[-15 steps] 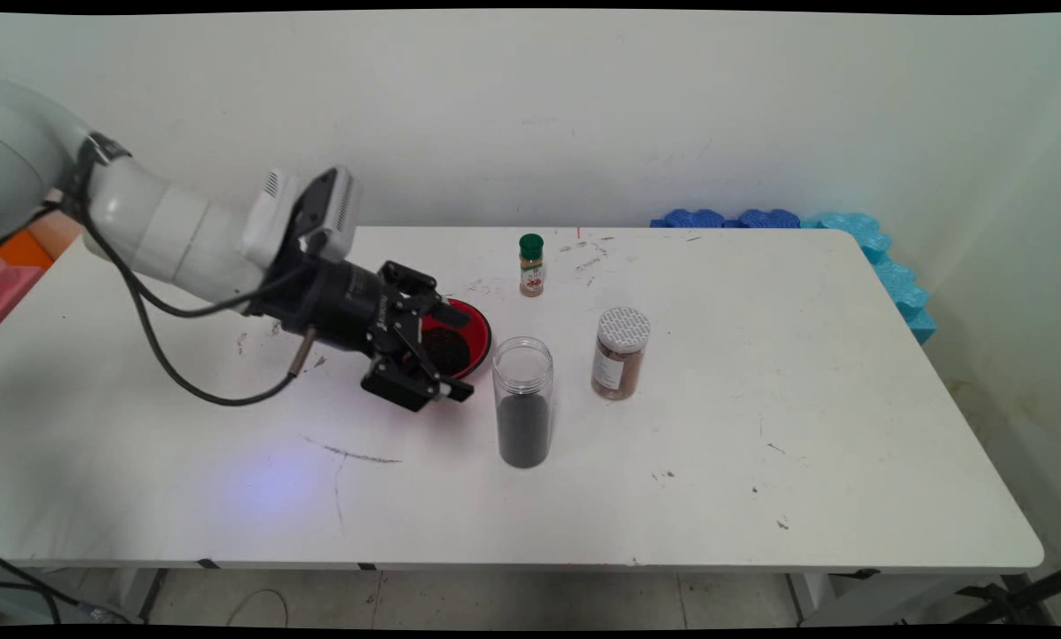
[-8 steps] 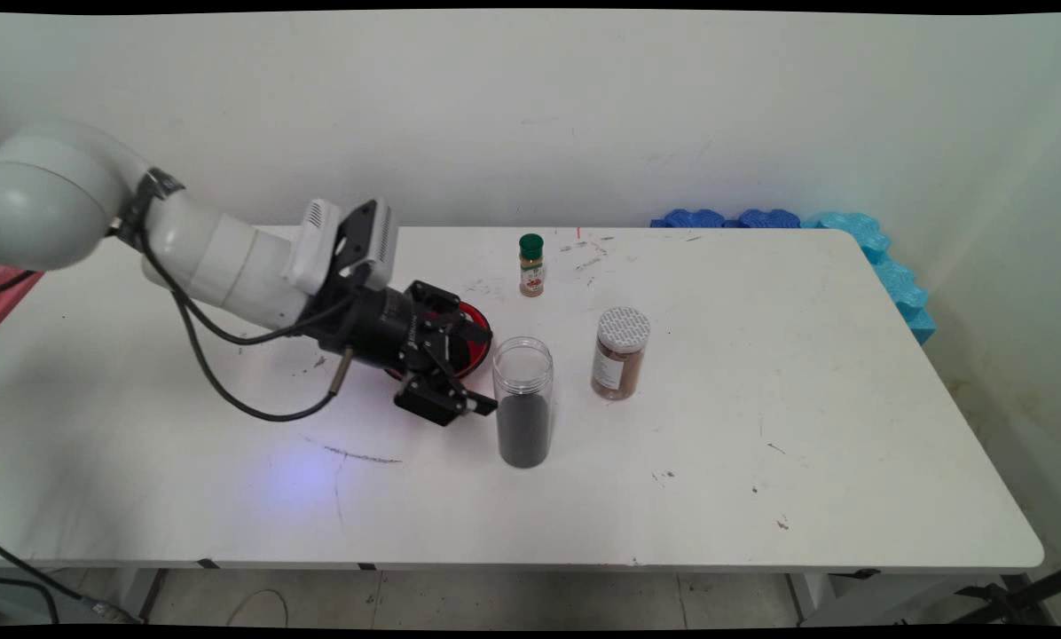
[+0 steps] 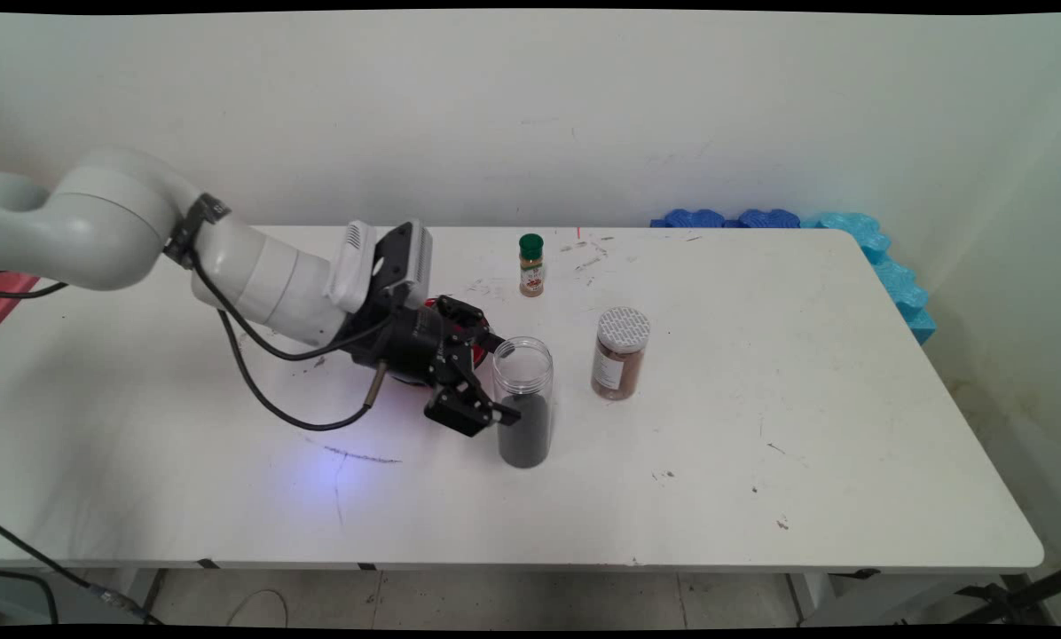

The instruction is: Pick up the black seasoning powder from the table, then pour the black seasoning powder in the red bowl

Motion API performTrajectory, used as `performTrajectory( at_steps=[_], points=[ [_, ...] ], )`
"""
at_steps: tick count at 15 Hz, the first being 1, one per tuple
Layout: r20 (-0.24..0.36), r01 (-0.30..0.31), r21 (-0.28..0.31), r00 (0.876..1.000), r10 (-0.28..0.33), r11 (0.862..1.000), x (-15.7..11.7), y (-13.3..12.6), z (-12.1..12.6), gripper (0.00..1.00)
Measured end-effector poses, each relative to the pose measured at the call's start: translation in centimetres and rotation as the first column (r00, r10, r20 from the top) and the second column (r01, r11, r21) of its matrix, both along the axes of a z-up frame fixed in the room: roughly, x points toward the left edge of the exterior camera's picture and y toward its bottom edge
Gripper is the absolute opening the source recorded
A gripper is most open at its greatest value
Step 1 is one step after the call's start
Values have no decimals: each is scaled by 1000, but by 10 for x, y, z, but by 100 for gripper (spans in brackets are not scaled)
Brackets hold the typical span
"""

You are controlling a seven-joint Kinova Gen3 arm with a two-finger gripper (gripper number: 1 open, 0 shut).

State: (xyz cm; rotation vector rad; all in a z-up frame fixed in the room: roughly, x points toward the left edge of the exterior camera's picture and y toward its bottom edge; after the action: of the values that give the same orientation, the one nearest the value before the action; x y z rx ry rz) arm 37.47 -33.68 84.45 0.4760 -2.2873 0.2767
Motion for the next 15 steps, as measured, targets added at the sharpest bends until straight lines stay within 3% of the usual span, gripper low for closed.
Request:
performTrajectory(
  at_steps=[9, 10, 15],
  points=[
    [-3, 0, 0, 1000, 0, 1000, -13, -9, -15, 100],
    [-5, -1, 0, 1000, 1, 1000, -14, -10, -16, 0],
    [-13, 5, 2, 1000, -5, 1000, -15, -9, -13, 0]
  ],
)
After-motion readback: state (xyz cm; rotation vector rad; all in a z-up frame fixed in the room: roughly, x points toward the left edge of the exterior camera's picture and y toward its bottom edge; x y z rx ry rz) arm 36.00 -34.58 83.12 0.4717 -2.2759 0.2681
